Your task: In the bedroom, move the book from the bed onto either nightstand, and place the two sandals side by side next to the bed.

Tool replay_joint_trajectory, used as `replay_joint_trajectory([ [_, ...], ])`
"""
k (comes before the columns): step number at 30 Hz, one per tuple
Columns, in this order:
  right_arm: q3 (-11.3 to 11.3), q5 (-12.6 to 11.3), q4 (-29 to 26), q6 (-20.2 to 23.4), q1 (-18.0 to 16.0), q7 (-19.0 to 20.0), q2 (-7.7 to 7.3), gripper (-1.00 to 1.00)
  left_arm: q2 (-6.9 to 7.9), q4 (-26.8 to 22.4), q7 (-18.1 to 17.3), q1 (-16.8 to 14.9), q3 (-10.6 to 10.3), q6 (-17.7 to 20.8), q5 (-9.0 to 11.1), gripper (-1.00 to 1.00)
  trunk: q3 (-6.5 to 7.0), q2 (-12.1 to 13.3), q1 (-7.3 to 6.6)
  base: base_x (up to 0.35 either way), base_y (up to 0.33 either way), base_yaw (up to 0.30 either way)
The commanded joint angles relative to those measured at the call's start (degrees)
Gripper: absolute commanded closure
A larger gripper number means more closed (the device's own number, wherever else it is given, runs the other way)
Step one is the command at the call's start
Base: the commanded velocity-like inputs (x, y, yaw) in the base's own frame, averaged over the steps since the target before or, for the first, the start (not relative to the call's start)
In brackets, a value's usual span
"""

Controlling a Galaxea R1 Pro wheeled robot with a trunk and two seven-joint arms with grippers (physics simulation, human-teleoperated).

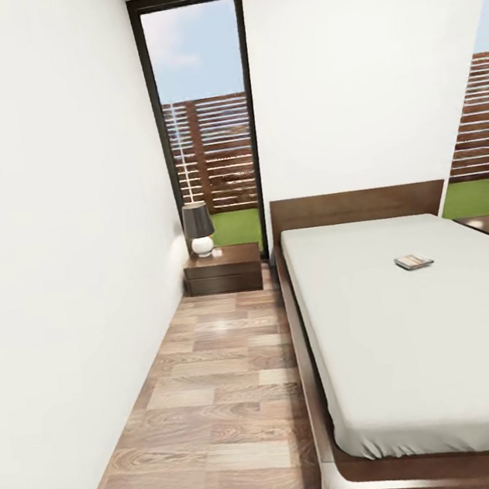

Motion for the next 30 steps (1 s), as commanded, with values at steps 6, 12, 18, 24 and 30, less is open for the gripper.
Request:
replay_joint_trajectory([
  [6, 0.05, 0.02, 0.0, 0.02, -0.01, -0.04, 0.01, -1.0, 0.0, -0.01, -0.02, 0.01, -0.04, -0.16, 0.33, -1.0, -0.03, -0.02, 0.0, 0.0, 0.0, -0.086],
  [12, 0.05, 0.03, -0.01, 0.02, -0.01, -0.04, 0.01, -1.0, 0.0, -0.01, -0.02, 0.01, -0.03, -0.16, 0.33, -1.0, -0.03, -0.02, 0.0, 0.0, 0.0, -0.086],
  [18, 0.05, 0.03, -0.03, 0.02, -0.01, -0.04, 0.01, -1.0, 0.0, -0.01, -0.03, 0.01, -0.03, -0.16, 0.33, -1.0, -0.03, -0.02, 0.0, 0.0, 0.0, -0.086],
  [24, 0.05, 0.03, -0.06, 0.02, -0.01, -0.04, 0.01, -1.0, 0.0, -0.01, -0.02, 0.01, -0.04, -0.16, 0.33, -1.0, -0.03, -0.02, 0.0, 0.0, 0.0, -0.086],
  [30, 0.08, 0.06, -0.06, 0.02, -0.01, -0.04, 0.04, -1.0, 0.0, -0.01, -0.02, 0.01, -0.04, -0.16, 0.33, -1.0, -0.03, -0.02, 0.0, 0.0, 0.0, -0.086],
])
